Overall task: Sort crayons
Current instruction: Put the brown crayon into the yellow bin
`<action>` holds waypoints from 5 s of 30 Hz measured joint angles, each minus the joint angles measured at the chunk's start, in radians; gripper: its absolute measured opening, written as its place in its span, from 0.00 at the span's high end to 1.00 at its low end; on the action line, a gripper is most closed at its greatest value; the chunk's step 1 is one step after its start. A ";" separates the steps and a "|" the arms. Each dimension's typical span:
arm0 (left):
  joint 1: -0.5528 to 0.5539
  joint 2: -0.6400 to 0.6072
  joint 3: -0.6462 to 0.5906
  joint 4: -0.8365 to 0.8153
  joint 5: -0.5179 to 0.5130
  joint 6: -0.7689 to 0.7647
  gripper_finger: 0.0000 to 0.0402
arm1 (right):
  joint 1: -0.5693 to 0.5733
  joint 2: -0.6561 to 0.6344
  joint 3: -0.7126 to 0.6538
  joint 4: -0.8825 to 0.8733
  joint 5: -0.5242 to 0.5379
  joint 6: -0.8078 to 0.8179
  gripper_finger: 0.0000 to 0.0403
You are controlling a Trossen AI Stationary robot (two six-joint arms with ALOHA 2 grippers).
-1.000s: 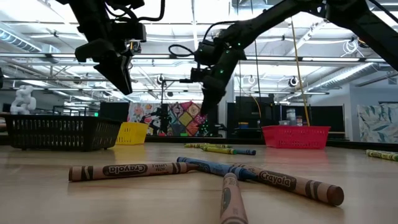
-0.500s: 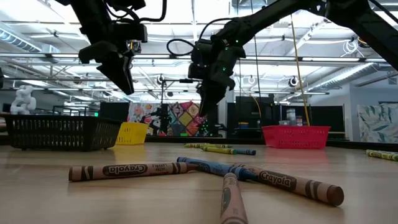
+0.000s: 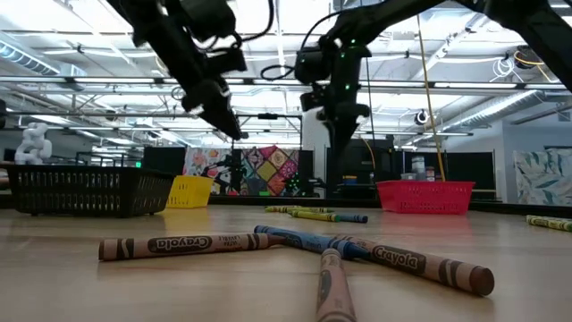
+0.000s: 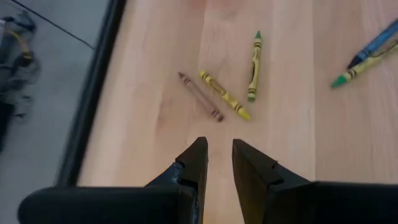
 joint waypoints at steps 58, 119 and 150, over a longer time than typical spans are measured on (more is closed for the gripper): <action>0.179 0.488 0.221 0.177 0.247 -0.239 0.82 | -0.043 -0.058 0.000 0.023 -0.008 0.116 0.82; 0.180 0.467 0.218 0.077 0.120 -0.176 0.98 | -0.043 -0.057 0.000 0.023 -0.008 0.116 0.82; 0.238 0.053 0.195 -0.536 -0.020 -0.094 0.98 | -0.044 -0.057 0.000 -0.023 -0.008 0.192 0.82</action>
